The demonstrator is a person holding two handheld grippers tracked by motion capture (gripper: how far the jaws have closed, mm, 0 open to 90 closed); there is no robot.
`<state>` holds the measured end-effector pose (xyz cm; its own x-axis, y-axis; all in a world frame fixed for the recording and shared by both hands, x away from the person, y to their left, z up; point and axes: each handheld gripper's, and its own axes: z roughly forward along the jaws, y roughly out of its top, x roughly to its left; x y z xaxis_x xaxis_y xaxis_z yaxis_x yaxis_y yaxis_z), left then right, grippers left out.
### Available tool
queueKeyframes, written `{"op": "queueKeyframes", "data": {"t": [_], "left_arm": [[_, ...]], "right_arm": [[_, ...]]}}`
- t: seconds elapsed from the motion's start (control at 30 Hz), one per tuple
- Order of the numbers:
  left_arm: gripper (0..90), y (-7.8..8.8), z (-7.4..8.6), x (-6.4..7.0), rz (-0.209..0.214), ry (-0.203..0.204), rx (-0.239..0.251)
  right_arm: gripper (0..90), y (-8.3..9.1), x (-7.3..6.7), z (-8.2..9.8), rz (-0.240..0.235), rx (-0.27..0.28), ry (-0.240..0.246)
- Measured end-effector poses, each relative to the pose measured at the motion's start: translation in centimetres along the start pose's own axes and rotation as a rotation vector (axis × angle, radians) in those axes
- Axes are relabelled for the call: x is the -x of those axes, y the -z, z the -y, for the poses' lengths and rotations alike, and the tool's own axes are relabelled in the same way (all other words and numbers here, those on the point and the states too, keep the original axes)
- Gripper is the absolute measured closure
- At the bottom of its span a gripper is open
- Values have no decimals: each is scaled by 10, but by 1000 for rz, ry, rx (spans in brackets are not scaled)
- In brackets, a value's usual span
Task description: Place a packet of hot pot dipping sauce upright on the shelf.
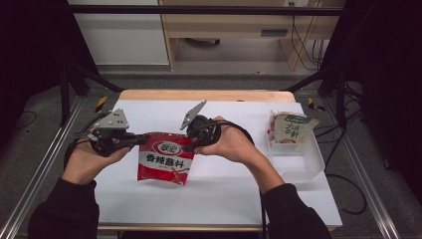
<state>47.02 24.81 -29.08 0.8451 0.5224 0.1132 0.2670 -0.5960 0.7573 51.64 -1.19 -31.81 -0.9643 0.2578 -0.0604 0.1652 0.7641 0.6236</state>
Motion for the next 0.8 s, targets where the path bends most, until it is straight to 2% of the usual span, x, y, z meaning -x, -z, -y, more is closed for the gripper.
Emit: {"op": "queueKeyframes", "data": {"t": [0.27,0.6,0.67,0.73,0.8], "left_arm": [[900,-2,-2,-1,15,16,22],[896,-12,-5,-5,49,44,61],[847,-15,-5,-6,47,58,66],[786,-18,-4,-6,43,69,76],[635,-19,-3,-6,41,82,80]], "right_arm": [[889,7,4,1,-13,4,-17],[900,24,11,0,15,-14,-10],[900,28,12,0,21,-30,8],[900,31,13,0,32,-49,5],[900,32,15,3,38,-71,6]]}}
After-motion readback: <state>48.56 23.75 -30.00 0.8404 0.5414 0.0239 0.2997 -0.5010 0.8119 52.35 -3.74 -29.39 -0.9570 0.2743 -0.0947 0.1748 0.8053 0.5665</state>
